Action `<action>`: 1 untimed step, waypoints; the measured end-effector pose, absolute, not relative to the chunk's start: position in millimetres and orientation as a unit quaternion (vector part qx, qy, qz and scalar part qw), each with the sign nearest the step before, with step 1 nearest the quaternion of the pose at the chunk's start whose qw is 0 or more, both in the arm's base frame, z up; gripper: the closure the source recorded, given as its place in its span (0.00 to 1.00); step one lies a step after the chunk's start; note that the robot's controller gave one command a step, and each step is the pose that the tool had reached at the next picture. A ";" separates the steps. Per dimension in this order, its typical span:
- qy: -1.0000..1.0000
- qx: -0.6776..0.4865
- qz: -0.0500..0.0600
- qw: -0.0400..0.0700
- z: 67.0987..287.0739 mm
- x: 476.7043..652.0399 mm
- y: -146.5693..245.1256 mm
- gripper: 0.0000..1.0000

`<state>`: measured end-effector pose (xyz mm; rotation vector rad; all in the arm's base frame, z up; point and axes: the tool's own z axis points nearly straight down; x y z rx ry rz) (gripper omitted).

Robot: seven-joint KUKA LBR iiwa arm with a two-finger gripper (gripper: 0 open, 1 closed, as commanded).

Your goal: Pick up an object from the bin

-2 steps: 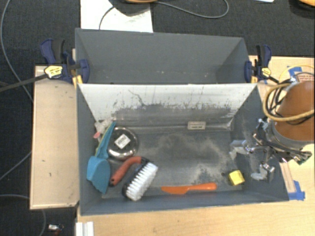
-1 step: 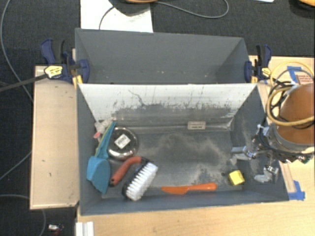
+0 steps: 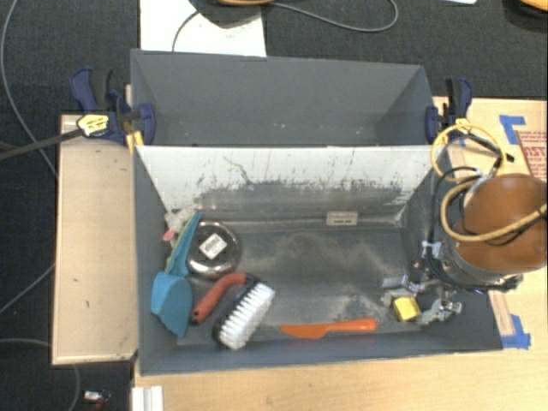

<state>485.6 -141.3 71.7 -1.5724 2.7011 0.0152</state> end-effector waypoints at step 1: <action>0.856 -0.517 0.006 0.011 65.5 487.7 -137.2 1.00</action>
Offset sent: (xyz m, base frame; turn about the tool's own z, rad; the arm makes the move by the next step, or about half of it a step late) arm 0.0000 0.0000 0.0000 0.0000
